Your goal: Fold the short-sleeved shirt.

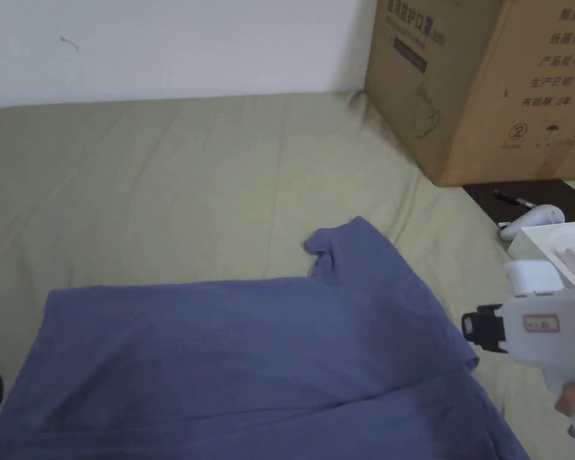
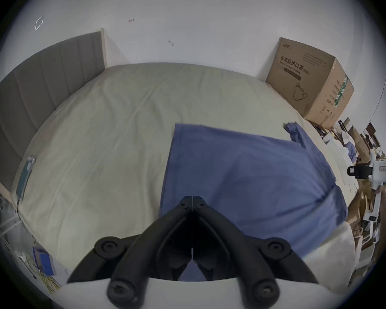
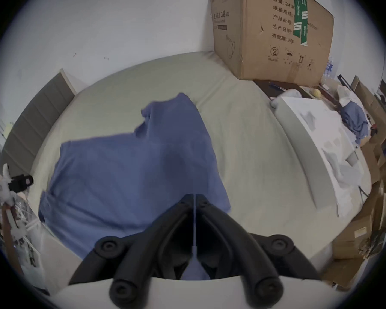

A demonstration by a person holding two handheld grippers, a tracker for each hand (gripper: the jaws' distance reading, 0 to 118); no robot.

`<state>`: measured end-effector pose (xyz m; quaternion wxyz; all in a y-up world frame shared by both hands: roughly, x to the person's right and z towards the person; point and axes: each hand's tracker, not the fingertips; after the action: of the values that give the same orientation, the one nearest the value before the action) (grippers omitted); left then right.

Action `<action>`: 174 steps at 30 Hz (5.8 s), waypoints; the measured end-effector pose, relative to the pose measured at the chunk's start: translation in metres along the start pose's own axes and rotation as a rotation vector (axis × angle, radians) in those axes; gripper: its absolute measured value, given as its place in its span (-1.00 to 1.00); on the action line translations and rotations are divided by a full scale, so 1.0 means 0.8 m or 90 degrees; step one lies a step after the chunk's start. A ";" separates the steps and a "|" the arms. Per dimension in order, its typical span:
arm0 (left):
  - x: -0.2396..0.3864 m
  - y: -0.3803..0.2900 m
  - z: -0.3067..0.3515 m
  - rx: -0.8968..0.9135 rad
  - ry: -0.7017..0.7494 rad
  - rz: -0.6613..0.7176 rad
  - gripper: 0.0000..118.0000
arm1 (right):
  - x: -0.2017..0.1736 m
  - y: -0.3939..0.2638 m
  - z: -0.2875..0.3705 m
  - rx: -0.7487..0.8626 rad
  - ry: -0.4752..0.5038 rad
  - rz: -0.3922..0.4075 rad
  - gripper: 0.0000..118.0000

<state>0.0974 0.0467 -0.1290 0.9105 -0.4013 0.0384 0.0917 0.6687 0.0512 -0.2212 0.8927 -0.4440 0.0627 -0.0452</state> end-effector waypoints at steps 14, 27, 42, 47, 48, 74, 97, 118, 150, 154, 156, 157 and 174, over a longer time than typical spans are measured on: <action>-0.002 0.065 -0.134 -0.069 -0.014 0.007 -1.00 | -0.007 0.142 -0.242 -0.095 -0.066 0.010 0.70; -0.016 0.092 -0.182 -0.110 0.021 0.012 0.47 | -0.029 0.151 -0.255 -0.143 -0.072 0.049 -0.97; -0.003 0.140 -0.305 -0.171 0.073 -0.014 0.41 | -0.027 0.159 -0.209 -0.115 -0.041 0.061 -0.98; 0.012 0.147 -0.278 -0.140 0.091 -0.041 -0.68 | -0.030 0.166 -0.202 -0.110 -0.032 0.072 -0.98; 0.006 0.156 -0.277 -0.143 0.080 -0.038 -0.98 | -0.030 0.168 -0.194 -0.105 -0.028 0.066 -0.98; -0.045 -0.134 0.018 -0.105 0.001 0.002 -0.97 | 0.023 -0.167 0.022 -0.161 0.017 0.078 -0.98; -0.039 -0.120 0.090 0.017 -0.062 0.041 -1.00 | -0.184 -0.158 0.093 0.243 0.080 0.097 -1.00; -0.194 -0.095 -0.067 -0.175 -0.313 0.286 0.93 | -0.272 -0.146 0.097 0.230 0.083 0.185 -1.00; -0.067 0.000 0.033 -0.154 -0.379 0.230 -0.91 | -0.198 -0.139 0.112 0.212 0.039 0.109 -1.00; 0.044 0.034 0.046 -0.160 -0.413 0.178 -0.91 | -0.164 -0.141 0.121 0.229 0.030 0.070 -1.00; 0.106 0.035 0.020 -0.197 -0.452 0.160 -0.91 | -0.145 -0.143 0.127 0.238 0.031 0.038 -1.00; 0.133 0.032 0.006 -0.216 -0.460 0.162 -0.91 | -0.136 -0.145 0.129 0.242 0.033 0.025 -1.00; 0.334 -0.027 -0.126 -0.404 -0.493 0.046 0.99 | -0.034 -0.164 0.143 0.257 -0.004 -0.100 -1.00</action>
<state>0.3643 -0.0056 -0.2194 0.6873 -0.5935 -0.3182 0.2722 0.6557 0.0664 -0.0462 0.9575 -0.2596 0.0146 -0.1249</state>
